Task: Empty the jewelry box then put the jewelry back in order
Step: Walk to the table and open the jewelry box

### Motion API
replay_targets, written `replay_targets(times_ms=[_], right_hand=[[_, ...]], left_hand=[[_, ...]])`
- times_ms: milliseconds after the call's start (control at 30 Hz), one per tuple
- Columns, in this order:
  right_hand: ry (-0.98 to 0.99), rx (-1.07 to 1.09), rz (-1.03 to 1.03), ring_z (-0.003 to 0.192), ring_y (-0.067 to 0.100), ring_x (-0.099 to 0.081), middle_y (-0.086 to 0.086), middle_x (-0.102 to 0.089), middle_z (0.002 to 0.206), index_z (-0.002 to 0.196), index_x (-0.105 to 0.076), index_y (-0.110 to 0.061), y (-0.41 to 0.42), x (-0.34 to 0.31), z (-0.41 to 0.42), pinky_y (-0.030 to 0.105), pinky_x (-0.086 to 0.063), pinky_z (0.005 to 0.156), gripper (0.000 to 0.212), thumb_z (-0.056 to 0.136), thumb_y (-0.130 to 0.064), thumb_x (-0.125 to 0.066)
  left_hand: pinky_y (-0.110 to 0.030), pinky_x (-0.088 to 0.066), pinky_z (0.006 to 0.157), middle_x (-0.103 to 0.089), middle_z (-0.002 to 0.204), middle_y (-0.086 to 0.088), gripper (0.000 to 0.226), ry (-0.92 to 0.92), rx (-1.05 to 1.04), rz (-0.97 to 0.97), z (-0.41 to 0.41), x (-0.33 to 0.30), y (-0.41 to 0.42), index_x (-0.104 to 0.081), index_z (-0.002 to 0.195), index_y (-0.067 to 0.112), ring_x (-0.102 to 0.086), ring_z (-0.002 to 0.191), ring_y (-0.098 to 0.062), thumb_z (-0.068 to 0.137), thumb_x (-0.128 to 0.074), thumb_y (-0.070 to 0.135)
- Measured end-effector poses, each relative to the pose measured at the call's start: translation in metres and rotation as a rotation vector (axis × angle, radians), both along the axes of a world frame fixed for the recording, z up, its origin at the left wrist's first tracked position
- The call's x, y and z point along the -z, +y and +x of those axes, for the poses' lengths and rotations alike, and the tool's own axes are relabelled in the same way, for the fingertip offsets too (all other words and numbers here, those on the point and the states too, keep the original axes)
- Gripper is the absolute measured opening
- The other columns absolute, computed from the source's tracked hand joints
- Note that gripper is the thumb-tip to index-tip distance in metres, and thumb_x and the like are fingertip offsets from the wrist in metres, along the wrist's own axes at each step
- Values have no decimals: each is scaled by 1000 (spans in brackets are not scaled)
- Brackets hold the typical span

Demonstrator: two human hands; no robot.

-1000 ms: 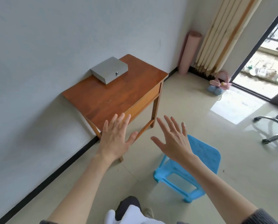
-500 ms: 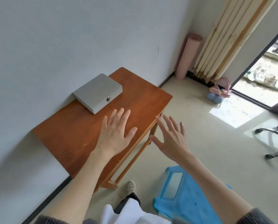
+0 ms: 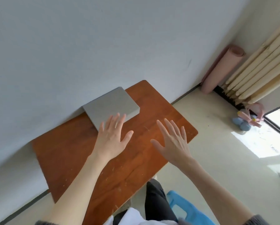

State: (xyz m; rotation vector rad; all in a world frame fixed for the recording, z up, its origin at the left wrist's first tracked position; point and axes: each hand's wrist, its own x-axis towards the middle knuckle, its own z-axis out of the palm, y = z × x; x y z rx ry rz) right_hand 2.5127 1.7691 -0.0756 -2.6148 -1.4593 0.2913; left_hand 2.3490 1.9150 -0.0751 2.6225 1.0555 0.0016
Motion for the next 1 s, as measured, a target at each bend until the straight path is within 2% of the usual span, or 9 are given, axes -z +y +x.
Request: replay_targets(times_ms=[267,400,567,633,733,800,867,933,1000], right_hand=[[25,-402,-35,146,19,1,-2,-6,158,148,-3,-30,98,25,68,39,12,112,74,88,-66,-28],[59,-546,-37,146,17,1,0,-5,158,148,-2,-22,129,46,87,33,7,114,77,89,-62,-30],[422,-465,-5,144,15,-11,-3,-12,156,148,-5,-24,151,71,81,31,-23,112,77,89,-56,-43],[539,-428,73,139,13,-24,-5,-21,153,147,-11,-27,158,82,75,27,-30,105,72,89,-51,-47],[648,-357,167,138,13,-26,-3,-24,152,148,-10,-23,165,103,71,20,-23,102,75,89,-47,-49],[709,-306,221,139,16,-26,-1,-26,152,148,-9,-18,169,115,72,25,-22,109,77,90,-47,-49],[741,-293,278,133,13,-37,-3,-39,145,147,-17,-17,171,120,71,29,-33,110,72,90,-44,-50],[756,-303,358,108,-6,-52,-18,-54,117,137,-34,-21,171,123,70,8,-41,90,53,91,-40,-51],[748,-318,414,85,-15,-53,-31,-49,95,118,-41,-31,168,126,68,-4,-38,67,29,91,-37,-51]], left_hand=[[-44,-5,115,0,157,-3,76,31,-441,-30,5,23,33,1,147,26,1,145,-21,82,-13,63],[-43,-4,115,6,157,-3,75,77,-550,-55,10,42,21,4,147,25,4,144,-21,85,-15,62],[-41,-8,116,8,157,-7,73,98,-693,-53,4,71,18,4,147,18,3,144,-24,92,-30,52],[-37,-7,115,6,157,-5,75,-8,-743,-73,4,85,18,3,147,17,1,144,-21,92,-35,50],[-27,-9,112,-2,157,3,76,-363,-882,-240,9,105,20,2,148,21,-4,144,-11,91,-41,47],[-27,-13,112,-9,156,6,75,-539,-930,-266,14,117,20,-1,148,23,-10,142,-9,91,-44,45],[-32,-18,115,-16,155,7,74,-650,-942,-244,17,127,21,-4,147,26,-17,141,-10,90,-47,45],[-34,-24,114,-24,153,7,72,-726,-954,-236,17,132,22,-8,147,27,-24,139,-10,90,-48,44],[-29,-25,112,-28,151,7,69,-760,-962,-209,16,135,21,-13,147,26,-28,138,-10,91,-49,42]])
